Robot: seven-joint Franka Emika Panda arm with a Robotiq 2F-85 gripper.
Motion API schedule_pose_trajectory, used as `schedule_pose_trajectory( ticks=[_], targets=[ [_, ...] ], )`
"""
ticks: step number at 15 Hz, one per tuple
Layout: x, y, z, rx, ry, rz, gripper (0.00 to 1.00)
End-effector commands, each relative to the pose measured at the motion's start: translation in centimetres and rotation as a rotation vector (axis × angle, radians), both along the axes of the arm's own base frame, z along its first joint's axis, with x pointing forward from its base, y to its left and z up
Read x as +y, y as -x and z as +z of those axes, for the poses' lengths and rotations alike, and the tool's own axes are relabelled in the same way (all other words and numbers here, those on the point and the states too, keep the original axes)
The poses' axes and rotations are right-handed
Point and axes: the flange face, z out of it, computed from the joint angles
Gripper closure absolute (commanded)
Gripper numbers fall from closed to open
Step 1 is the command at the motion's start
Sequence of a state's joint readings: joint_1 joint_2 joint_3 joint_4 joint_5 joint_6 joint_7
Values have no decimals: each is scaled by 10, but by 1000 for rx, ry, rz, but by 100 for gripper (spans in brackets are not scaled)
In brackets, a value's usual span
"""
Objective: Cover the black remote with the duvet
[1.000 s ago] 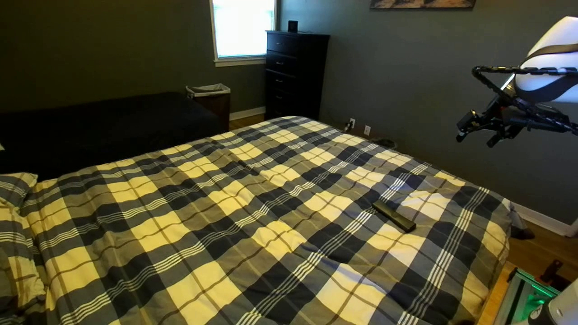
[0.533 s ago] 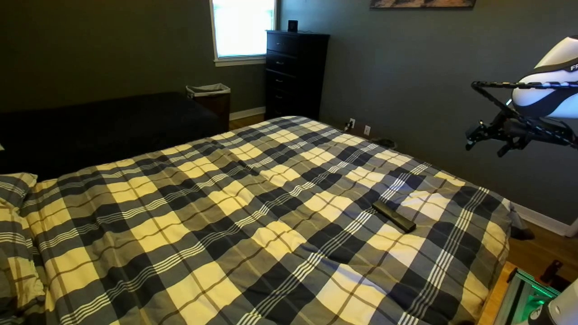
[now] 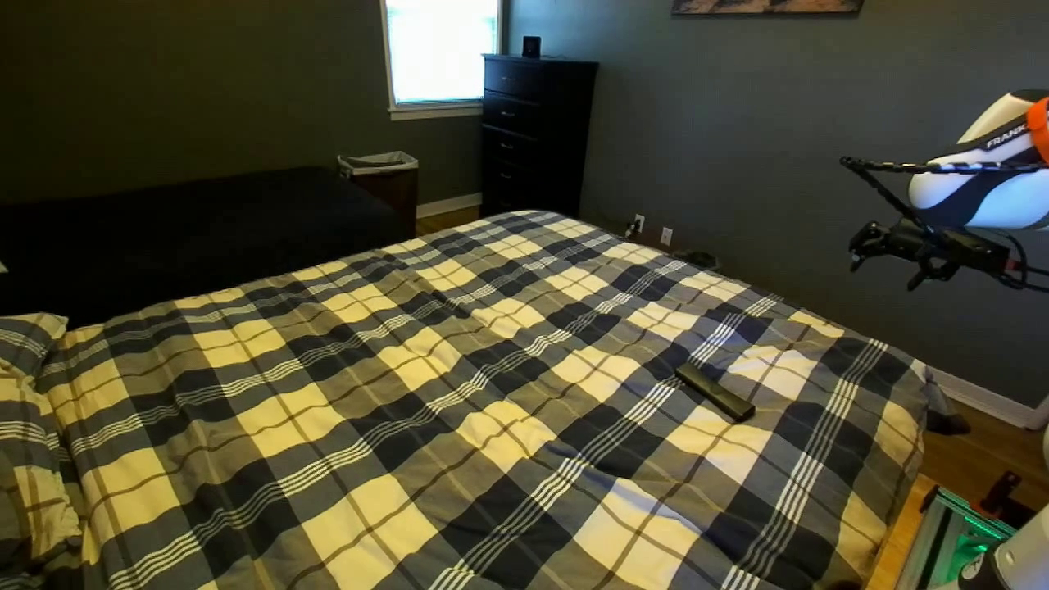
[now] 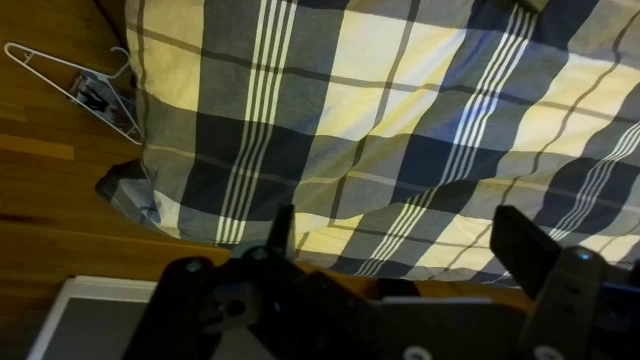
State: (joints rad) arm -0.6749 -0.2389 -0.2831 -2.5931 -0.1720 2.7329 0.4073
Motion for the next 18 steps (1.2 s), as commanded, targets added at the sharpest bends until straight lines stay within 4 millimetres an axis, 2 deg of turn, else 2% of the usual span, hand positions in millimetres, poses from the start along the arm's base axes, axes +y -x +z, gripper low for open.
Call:
schedule_pose_trajectory(
  ticks=[1, 4, 10, 17, 18],
  targets=[
    [-45, -20, -51, 17, -30, -159, 0],
    [-71, -36, -82, 23, -46, -254, 0],
    [-104, -62, -136, 3, -107, -358, 0],
    [-141, -69, -199, 4, -159, -377, 0],
    [-145, -68, -202, 14, -157, -381, 0]
  ],
)
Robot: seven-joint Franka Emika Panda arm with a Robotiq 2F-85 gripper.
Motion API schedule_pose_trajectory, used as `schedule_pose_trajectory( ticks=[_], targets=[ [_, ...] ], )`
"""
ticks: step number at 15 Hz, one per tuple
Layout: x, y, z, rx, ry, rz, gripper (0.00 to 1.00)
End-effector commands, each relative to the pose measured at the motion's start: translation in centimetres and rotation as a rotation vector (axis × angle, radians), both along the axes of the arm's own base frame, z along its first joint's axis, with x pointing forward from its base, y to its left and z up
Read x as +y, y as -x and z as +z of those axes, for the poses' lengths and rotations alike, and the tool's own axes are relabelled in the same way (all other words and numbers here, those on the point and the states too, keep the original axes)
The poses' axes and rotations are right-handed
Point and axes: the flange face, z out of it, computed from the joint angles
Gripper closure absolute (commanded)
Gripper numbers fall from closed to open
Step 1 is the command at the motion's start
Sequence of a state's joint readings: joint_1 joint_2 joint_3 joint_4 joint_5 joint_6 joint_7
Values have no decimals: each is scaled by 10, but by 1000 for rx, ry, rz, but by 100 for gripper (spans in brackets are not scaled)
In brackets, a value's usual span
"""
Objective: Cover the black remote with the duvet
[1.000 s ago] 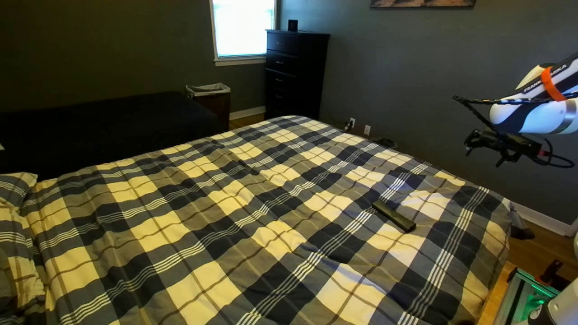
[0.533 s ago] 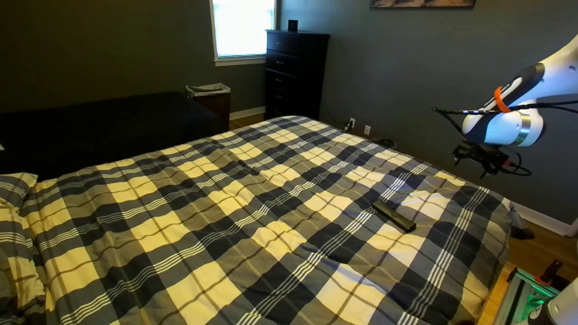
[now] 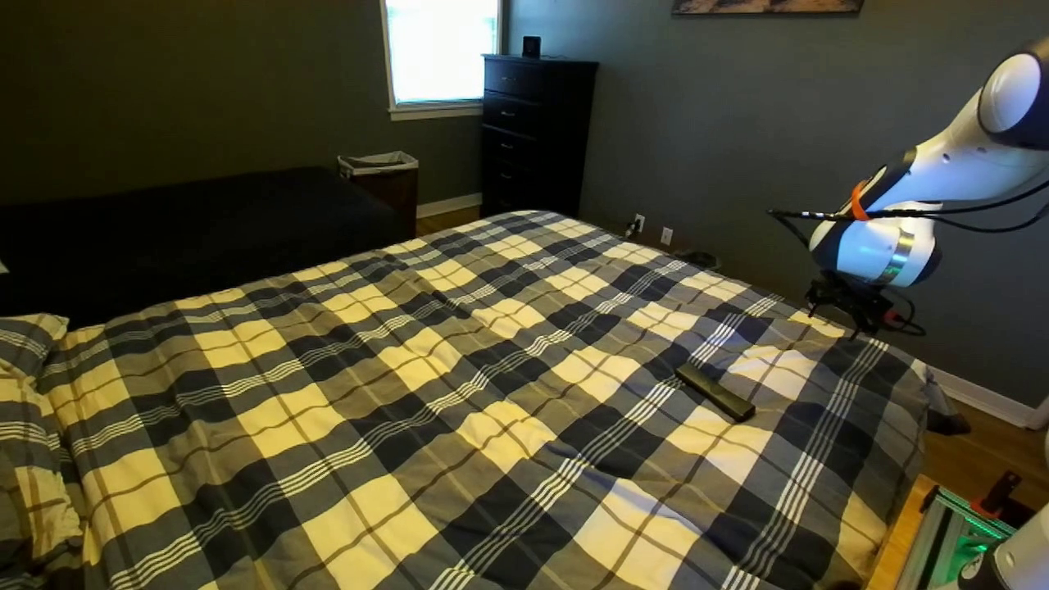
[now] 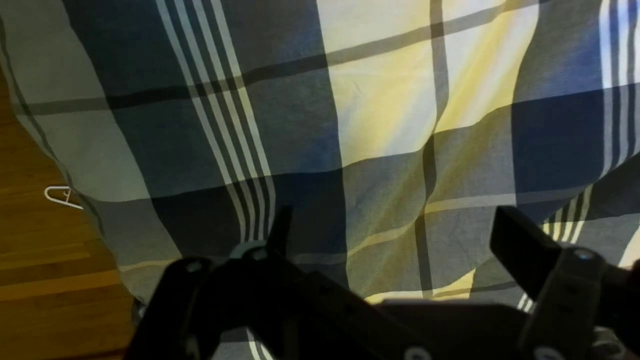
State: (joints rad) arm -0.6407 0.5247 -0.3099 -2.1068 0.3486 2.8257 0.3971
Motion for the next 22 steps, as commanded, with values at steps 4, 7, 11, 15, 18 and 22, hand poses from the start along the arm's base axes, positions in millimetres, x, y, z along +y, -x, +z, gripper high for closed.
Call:
schedule_pose_trajectory(
  ticks=[4, 7, 11, 15, 18, 22],
  targets=[
    [-8, 0, -13, 17, 1, -3, 0],
    [-11, -10, -19, 19, -1, -14, 0],
    [-22, -36, -53, 60, 48, -54, 0],
    [-26, -63, -89, 98, 65, -66, 0],
    [-31, -71, -113, 136, 77, -79, 0],
    [-39, -74, -138, 160, 86, -95, 35]
  ],
)
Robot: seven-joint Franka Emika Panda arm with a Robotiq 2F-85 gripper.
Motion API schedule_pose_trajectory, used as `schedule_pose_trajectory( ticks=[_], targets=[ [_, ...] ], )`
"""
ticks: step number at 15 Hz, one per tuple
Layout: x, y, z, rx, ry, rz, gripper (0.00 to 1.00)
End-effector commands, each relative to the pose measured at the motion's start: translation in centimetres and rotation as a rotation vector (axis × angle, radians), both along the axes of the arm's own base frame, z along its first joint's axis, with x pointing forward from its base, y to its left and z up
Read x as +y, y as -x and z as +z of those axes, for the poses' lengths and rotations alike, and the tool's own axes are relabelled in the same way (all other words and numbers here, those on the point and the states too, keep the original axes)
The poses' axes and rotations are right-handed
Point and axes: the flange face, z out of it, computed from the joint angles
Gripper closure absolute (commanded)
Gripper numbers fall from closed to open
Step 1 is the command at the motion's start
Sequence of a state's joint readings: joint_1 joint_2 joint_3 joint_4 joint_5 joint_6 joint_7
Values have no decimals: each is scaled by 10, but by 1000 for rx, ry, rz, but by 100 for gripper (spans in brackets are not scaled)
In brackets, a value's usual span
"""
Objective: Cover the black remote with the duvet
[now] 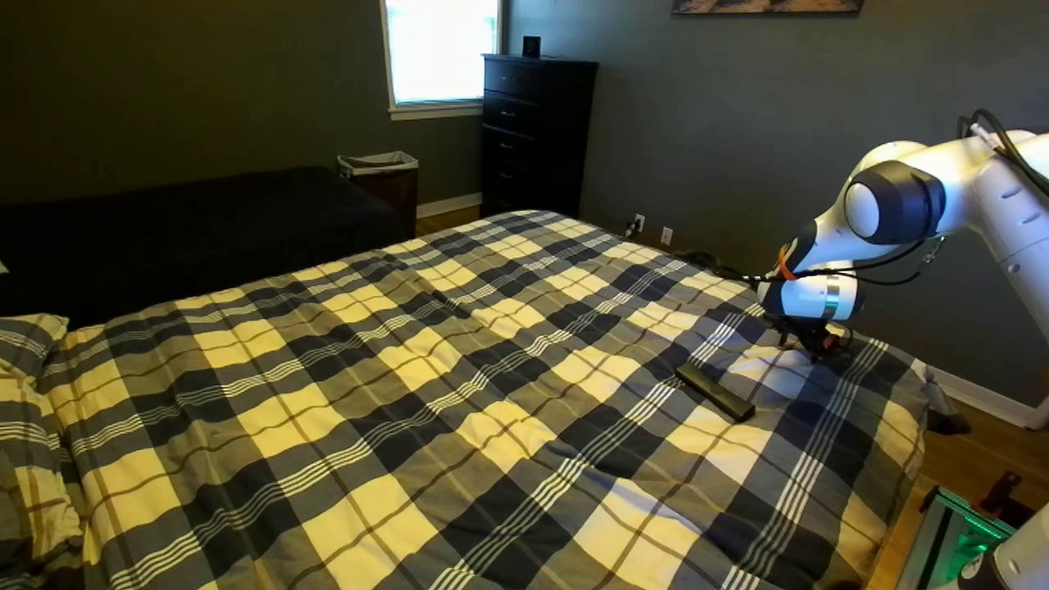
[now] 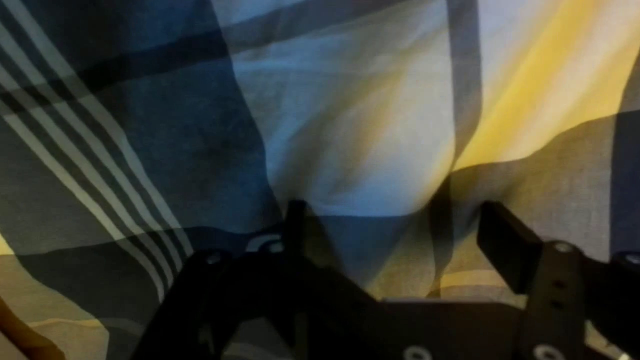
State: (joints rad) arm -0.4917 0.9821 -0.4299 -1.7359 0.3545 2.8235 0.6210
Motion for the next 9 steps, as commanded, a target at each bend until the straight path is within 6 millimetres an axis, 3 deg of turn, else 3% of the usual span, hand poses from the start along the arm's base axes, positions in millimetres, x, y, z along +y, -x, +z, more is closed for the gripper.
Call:
schedule_pose_trajectory(
  ticks=[1, 5, 9],
  targets=[
    [-14, -3, -17, 36, 11, -32, 42],
    [-22, -3, -20, 50, -4, -42, 74],
    [-8, -13, 5, -18, -95, 23, 99]
  ],
)
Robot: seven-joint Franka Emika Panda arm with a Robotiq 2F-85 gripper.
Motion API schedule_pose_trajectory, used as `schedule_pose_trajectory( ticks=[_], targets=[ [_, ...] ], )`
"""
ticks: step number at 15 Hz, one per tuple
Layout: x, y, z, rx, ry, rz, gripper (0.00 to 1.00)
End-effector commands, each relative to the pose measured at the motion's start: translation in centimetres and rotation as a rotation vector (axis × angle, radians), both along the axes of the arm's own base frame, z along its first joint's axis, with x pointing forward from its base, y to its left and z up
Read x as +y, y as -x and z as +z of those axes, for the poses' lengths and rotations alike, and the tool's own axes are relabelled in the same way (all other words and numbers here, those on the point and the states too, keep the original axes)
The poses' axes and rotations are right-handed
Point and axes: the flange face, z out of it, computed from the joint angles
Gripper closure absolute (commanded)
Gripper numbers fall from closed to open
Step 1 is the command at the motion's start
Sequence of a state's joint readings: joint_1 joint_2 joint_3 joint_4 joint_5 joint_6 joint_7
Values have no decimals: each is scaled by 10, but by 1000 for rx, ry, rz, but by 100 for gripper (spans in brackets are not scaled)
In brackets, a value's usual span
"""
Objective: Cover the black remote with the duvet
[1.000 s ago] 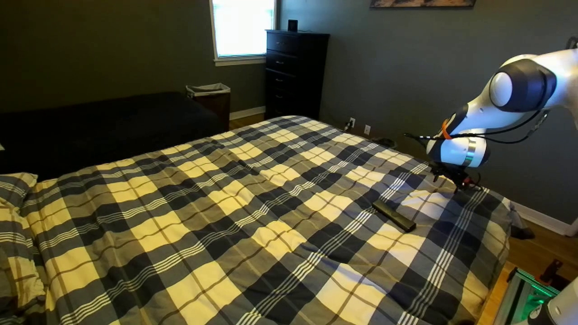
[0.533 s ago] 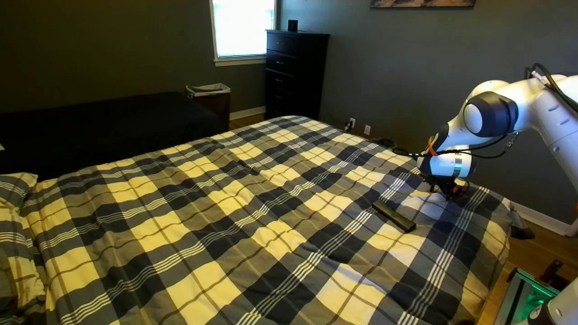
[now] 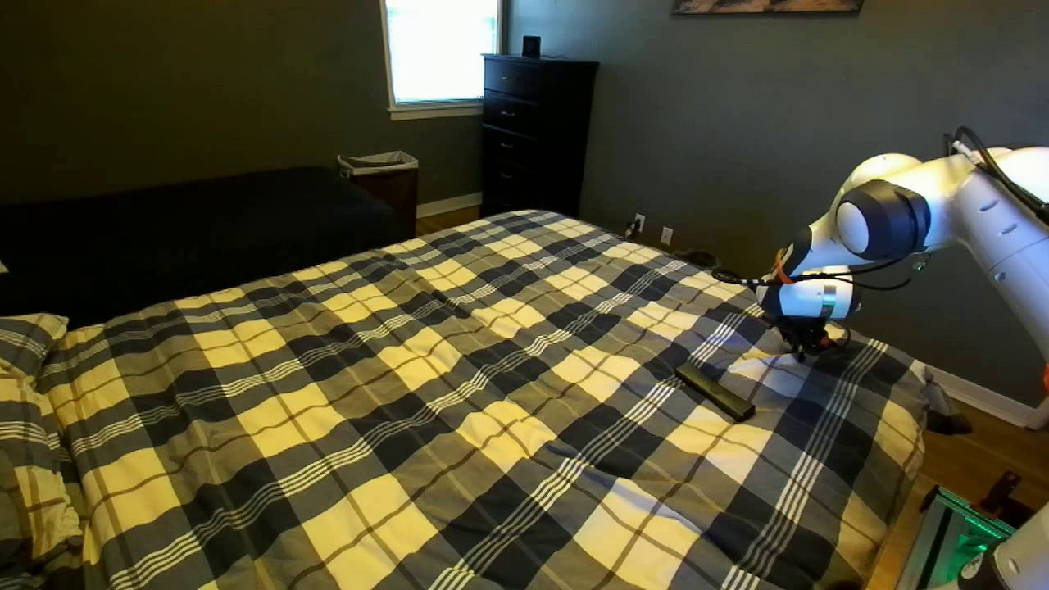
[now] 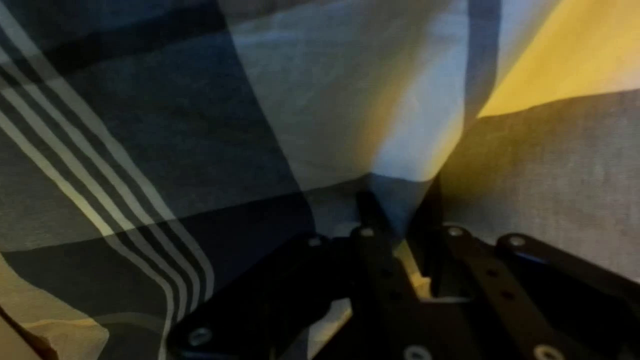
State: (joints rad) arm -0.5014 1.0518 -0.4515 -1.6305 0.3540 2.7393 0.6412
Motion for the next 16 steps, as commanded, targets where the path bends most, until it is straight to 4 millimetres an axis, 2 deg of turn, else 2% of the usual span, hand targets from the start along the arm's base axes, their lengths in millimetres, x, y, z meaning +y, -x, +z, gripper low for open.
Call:
schedule_pose_trajectory(
  ticks=[1, 7, 11, 16],
  targets=[
    [16, -13, 24, -78, -96, 79, 100],
    [54, -31, 64, -161, -218, 283, 100],
    [86, -41, 107, -244, -241, 445, 100],
    [136, -71, 158, -312, -213, 697, 100]
  ],
)
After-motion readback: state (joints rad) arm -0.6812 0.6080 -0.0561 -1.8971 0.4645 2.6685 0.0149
